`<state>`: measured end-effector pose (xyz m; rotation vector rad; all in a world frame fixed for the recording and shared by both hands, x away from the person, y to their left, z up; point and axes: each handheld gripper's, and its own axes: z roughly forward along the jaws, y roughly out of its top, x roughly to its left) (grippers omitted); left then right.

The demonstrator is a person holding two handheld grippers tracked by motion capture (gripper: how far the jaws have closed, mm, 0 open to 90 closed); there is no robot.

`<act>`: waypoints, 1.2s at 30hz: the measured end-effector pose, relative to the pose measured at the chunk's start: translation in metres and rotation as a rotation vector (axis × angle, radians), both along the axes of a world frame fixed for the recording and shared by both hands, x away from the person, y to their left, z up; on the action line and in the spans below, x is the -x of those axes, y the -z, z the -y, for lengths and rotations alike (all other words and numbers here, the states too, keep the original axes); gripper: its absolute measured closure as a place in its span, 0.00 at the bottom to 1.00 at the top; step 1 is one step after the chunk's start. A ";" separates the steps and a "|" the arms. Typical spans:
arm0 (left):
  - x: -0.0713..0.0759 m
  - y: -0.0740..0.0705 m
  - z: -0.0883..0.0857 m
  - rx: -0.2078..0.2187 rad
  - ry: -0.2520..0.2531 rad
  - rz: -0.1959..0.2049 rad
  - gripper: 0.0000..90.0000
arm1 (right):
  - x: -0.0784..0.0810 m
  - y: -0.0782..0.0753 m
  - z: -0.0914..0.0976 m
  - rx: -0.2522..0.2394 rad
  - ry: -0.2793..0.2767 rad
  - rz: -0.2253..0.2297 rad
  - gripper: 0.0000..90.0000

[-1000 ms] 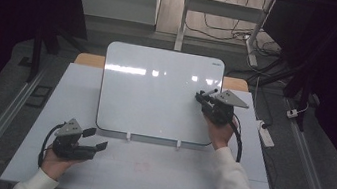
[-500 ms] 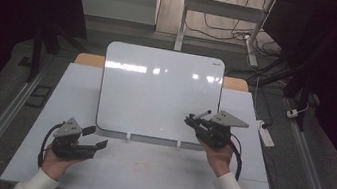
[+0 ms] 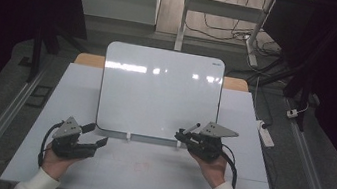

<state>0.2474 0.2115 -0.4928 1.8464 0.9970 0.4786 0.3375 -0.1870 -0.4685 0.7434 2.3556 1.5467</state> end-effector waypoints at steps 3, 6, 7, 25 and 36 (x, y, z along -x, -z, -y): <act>-0.001 -0.008 0.012 -0.011 0.027 0.029 0.34 | 0.003 0.002 -0.005 0.007 -0.016 -0.005 0.86; -0.003 -0.017 0.027 -0.024 0.055 0.064 0.35 | 0.005 0.005 -0.008 0.004 -0.028 -0.020 0.86; -0.004 -0.021 0.032 -0.029 0.065 0.077 0.35 | 0.005 0.006 -0.010 0.000 -0.035 -0.025 0.86; -0.025 -0.050 0.122 -0.067 0.236 0.162 0.41 | 0.010 0.013 -0.036 -0.024 -0.090 -0.097 0.86; -0.032 -0.054 0.154 -0.062 0.308 0.197 0.59 | 0.012 0.016 -0.043 -0.029 -0.102 -0.114 0.86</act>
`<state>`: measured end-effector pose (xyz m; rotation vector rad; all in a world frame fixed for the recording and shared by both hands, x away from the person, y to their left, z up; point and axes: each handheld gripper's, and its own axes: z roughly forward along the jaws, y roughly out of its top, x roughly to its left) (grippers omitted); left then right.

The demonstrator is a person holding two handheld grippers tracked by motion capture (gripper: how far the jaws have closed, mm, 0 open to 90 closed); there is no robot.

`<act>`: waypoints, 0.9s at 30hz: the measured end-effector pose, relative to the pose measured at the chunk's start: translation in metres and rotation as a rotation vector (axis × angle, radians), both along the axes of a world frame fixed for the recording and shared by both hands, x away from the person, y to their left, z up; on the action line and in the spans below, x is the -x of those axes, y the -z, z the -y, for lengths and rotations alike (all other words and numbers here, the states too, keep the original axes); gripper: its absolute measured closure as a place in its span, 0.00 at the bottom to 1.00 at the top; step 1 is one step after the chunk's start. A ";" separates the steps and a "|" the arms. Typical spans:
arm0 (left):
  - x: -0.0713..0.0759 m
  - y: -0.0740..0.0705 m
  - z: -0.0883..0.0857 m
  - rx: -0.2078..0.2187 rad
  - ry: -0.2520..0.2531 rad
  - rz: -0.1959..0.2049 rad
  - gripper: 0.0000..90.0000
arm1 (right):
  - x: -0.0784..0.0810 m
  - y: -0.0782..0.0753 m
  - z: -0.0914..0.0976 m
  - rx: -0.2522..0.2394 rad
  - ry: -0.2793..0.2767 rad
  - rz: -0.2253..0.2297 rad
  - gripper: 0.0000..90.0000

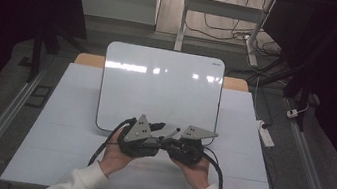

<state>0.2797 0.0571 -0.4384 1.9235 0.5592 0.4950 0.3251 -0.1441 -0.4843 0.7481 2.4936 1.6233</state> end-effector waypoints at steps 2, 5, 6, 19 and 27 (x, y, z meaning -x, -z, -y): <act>-0.001 0.000 0.003 -0.001 0.004 0.007 0.65 | 0.000 0.001 -0.001 -0.002 -0.003 -0.004 0.86; -0.004 0.001 0.005 0.001 0.007 0.006 0.73 | 0.000 0.002 -0.002 -0.002 -0.007 -0.010 0.86; -0.005 0.002 0.006 0.000 0.007 0.007 0.76 | 0.001 0.002 -0.002 0.000 -0.009 -0.010 0.86; -0.006 0.000 0.001 -0.011 0.010 0.015 0.91 | 0.003 0.002 -0.005 -0.022 -0.023 -0.026 0.85; -0.015 -0.013 -0.036 0.004 -0.088 0.020 0.91 | 0.005 -0.007 0.009 -0.040 0.024 0.038 0.67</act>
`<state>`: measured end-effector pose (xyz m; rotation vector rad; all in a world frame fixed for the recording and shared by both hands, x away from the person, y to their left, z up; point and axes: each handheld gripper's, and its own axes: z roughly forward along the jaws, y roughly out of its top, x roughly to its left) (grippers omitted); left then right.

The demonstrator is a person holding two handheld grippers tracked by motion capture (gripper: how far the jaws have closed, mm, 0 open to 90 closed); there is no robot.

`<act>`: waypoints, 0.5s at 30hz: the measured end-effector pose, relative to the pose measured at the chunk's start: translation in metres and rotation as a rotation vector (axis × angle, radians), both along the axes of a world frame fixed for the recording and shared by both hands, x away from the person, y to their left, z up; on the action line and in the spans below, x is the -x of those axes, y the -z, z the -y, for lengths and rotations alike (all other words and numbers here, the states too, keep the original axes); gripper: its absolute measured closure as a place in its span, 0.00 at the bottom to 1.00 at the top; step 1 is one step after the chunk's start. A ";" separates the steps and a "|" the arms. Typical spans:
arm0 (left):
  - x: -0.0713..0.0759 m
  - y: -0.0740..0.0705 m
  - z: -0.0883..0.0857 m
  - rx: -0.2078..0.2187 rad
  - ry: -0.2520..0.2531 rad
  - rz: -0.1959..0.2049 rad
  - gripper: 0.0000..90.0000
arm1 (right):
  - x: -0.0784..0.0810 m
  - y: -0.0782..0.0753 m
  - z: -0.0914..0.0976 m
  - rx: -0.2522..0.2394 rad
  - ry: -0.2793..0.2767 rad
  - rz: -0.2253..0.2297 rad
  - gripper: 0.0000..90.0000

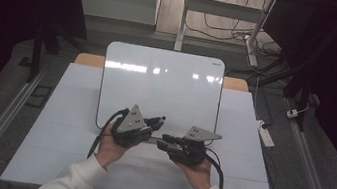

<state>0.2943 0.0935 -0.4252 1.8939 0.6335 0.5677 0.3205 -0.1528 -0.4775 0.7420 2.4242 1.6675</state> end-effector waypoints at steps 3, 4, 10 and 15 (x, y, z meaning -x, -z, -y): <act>-0.006 -0.002 -0.018 0.008 -0.041 -0.016 0.91 | 0.000 -0.002 0.013 0.026 0.035 0.058 0.61; -0.008 -0.003 -0.026 0.016 -0.055 -0.025 0.91 | 0.000 -0.002 0.019 0.028 0.048 0.069 0.60; -0.025 -0.009 -0.054 0.038 -0.115 -0.054 0.91 | -0.003 -0.002 0.060 0.030 0.135 0.092 0.56; -0.047 -0.025 -0.074 0.044 -0.186 -0.064 0.91 | -0.002 -0.002 0.095 0.028 0.214 0.094 0.55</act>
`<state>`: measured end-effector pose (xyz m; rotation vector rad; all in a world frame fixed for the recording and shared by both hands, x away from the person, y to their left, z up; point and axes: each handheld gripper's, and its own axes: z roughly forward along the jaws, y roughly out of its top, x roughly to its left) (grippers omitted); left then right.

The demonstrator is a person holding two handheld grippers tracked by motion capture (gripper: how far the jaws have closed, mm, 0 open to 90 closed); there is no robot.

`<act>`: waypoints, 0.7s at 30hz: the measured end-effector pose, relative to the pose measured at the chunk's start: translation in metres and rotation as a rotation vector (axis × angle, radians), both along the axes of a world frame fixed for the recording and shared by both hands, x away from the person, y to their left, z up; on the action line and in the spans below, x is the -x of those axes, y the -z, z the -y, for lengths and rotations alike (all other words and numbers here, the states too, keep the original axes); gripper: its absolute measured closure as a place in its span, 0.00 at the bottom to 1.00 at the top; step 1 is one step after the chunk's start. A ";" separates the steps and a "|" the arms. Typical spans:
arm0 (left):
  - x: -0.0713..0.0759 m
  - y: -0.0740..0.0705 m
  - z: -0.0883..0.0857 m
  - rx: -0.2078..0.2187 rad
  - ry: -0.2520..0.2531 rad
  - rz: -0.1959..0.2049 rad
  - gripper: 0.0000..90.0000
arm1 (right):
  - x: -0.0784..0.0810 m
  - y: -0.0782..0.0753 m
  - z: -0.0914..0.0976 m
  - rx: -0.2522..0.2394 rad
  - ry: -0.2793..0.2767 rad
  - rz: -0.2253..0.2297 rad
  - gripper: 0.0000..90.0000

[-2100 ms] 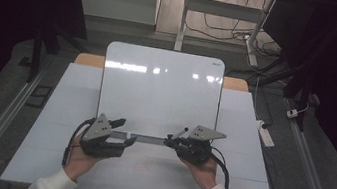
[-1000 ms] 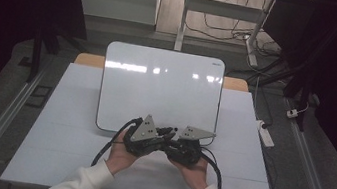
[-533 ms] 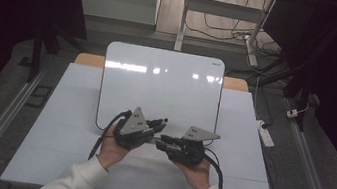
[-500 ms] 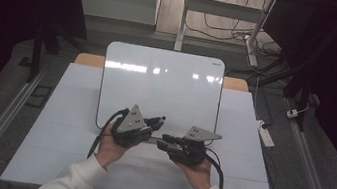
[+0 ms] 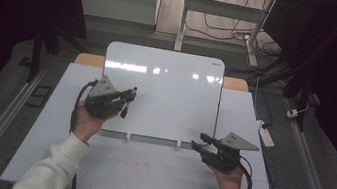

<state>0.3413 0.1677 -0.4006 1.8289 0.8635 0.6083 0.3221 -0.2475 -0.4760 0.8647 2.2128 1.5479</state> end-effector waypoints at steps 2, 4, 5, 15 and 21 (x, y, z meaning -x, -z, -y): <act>-0.012 -0.008 -0.008 0.016 -0.016 -0.025 0.91 | 0.002 0.000 0.009 0.003 0.023 0.003 0.55; -0.023 -0.015 -0.014 0.010 -0.045 -0.042 0.91 | 0.003 0.001 0.018 0.000 0.041 -0.006 0.55; -0.028 -0.019 -0.017 0.007 -0.058 -0.051 0.91 | 0.004 0.002 0.021 0.001 0.048 -0.010 0.55; -0.069 -0.032 -0.032 -0.004 -0.149 -0.108 0.91 | 0.006 0.007 0.039 0.024 0.101 -0.012 0.55; -0.084 -0.029 -0.034 -0.003 -0.198 -0.118 0.91 | 0.005 0.008 0.037 0.037 0.097 -0.013 0.55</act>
